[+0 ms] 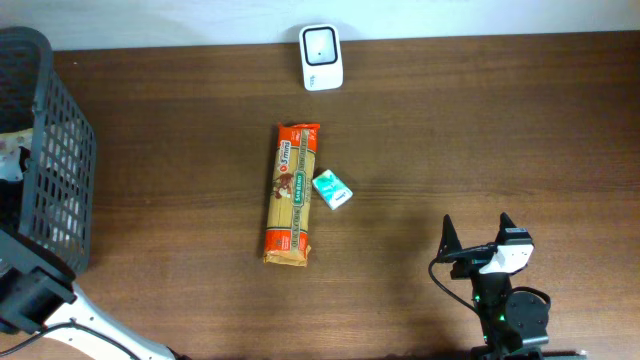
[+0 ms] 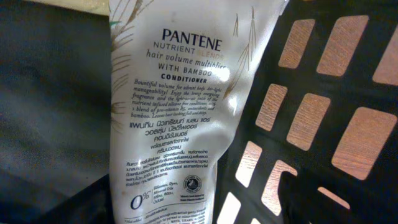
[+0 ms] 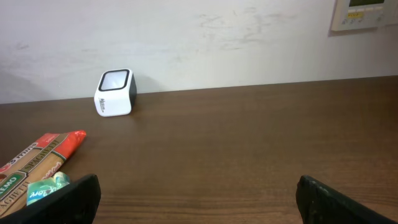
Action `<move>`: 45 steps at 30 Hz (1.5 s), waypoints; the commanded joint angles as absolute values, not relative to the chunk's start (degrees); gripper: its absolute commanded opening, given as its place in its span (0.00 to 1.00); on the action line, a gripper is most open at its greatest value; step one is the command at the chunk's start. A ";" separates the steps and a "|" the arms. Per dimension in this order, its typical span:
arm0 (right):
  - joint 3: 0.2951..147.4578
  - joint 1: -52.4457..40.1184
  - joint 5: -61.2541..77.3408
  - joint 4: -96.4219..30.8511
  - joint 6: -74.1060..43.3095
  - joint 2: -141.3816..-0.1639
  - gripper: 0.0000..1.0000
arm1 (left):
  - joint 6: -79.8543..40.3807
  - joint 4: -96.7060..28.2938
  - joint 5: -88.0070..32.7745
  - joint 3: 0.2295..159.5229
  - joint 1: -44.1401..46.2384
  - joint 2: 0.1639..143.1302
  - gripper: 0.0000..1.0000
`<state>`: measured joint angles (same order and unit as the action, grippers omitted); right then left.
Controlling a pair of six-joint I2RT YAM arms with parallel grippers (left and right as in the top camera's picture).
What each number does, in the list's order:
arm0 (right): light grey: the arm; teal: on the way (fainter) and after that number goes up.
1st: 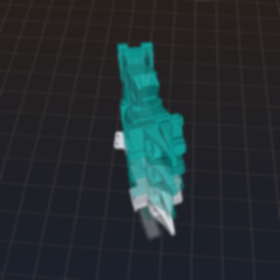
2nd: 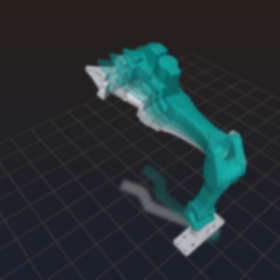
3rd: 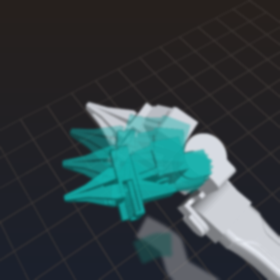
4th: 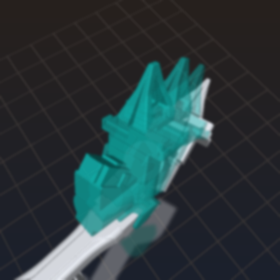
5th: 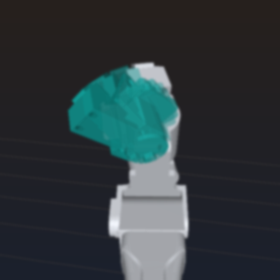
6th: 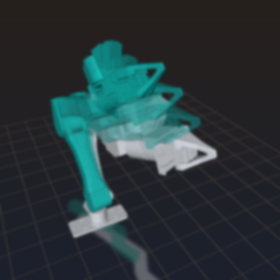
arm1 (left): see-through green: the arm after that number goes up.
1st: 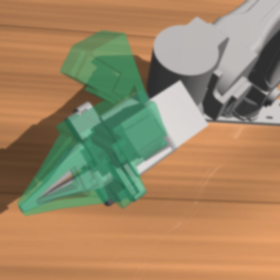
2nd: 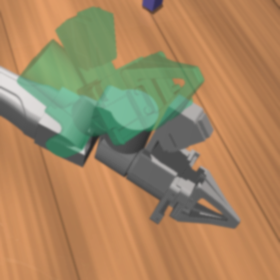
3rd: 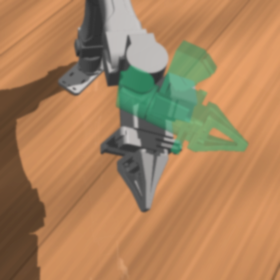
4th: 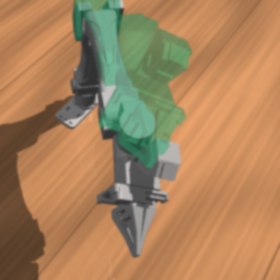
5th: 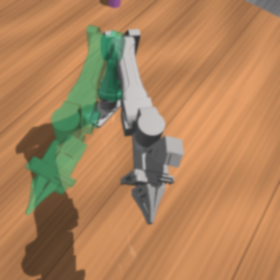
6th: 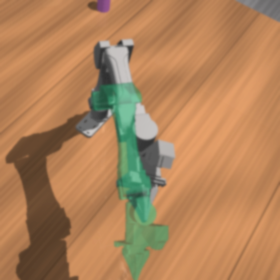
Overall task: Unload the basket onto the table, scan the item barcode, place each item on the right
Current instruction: 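Take the white tube from the basket and lay it beside the spaghetti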
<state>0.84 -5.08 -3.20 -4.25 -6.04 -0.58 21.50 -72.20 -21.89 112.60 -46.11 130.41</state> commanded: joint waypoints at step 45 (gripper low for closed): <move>0.32 -5.52 -3.51 -4.32 -6.22 -0.21 0.99 | -4.78 -47.83 -14.94 84.99 8.47 105.21 0.96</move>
<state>0.84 -5.10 -3.20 -4.25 -6.04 -0.58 -8.56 -45.43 -14.35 79.42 8.29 109.38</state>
